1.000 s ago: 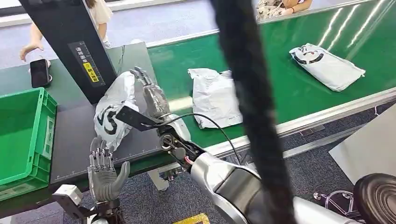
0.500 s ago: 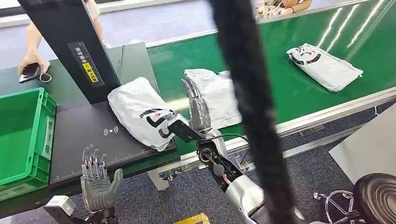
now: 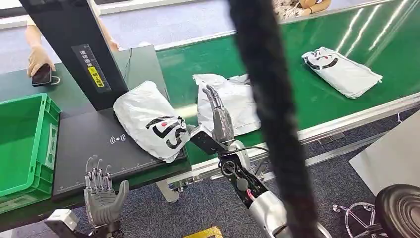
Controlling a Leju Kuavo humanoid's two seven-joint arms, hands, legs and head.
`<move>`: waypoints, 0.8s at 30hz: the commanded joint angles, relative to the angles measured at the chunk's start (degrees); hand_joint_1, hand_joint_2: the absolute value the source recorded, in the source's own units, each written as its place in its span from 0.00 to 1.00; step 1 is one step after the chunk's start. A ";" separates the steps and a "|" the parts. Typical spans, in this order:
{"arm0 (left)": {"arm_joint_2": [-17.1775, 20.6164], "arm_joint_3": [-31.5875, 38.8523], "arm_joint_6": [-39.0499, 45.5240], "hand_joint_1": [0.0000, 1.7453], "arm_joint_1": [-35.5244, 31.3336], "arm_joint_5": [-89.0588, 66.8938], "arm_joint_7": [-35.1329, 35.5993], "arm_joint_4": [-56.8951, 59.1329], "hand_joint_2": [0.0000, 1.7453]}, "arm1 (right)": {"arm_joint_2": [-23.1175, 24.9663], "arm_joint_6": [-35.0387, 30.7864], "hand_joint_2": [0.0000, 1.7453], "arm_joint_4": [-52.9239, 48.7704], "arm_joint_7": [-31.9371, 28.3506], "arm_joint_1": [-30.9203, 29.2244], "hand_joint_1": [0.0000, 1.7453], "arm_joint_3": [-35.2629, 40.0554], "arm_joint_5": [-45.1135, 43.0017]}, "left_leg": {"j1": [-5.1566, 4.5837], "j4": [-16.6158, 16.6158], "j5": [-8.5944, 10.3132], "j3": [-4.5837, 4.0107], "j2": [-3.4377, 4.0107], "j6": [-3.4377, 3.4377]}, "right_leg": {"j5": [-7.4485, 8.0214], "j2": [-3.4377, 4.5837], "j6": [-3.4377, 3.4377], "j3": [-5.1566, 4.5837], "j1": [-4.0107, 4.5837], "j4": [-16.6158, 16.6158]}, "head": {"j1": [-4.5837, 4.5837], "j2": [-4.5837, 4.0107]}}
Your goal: Moved the parcel from conveyor to table for the left to box.
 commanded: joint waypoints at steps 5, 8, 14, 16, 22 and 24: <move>1.04 -2.62 5.14 0.00 -7.03 -7.87 0.02 5.14 1.00 | -9.70 0.59 1.00 -3.75 3.84 -5.73 0.00 -4.72 2.77 | -0.07 0.05 0.06 -0.12 -0.17 0.05 | 0.01 -0.20 0.03 -0.04 -0.06 0.04 | 0.00 0.00; 3.09 -3.01 6.09 0.00 -9.38 -11.41 0.02 8.08 1.00 | -13.66 2.20 1.00 -2.76 4.67 -7.36 0.00 -5.85 2.38 | -0.12 0.02 0.07 -0.07 -0.18 0.05 | 0.02 -0.17 0.03 0.02 -0.12 0.02 | -0.02 0.00; 6.92 -1.48 7.62 0.00 -13.31 -16.97 2.34 10.22 1.00 | -17.22 3.75 1.00 -9.48 4.80 0.76 0.00 -10.48 0.84 | -0.07 -0.01 0.06 0.04 -0.30 0.04 | 0.00 -0.26 0.00 0.15 -0.09 -0.05 | -0.02 0.00; 7.68 -1.29 6.88 0.00 -14.22 -17.56 2.74 10.90 1.00 | -17.38 3.66 1.00 -10.90 4.18 3.29 0.00 -11.26 0.03 | -0.03 -0.15 0.11 0.14 -0.55 0.04 | -0.02 -0.54 -0.04 0.33 -0.04 -0.19 | -0.02 0.00; 11.40 -0.33 7.66 0.00 -21.32 -21.18 5.26 16.06 1.00 | -14.56 0.52 1.00 -18.60 -1.16 18.89 0.00 -12.16 -1.62 | 0.00 -0.12 0.07 0.10 -0.41 0.03 | -0.02 -0.39 -0.03 0.24 0.01 -0.13 | -0.02 0.00; 12.98 -0.51 7.62 0.00 -25.64 -22.77 6.53 18.36 1.00 | -12.98 -1.19 1.00 -21.10 -2.49 23.44 0.00 -11.32 -1.67 | 0.08 -0.13 0.07 0.06 -0.45 0.00 | -0.02 -0.47 -0.05 0.28 0.09 -0.18 | -0.02 0.00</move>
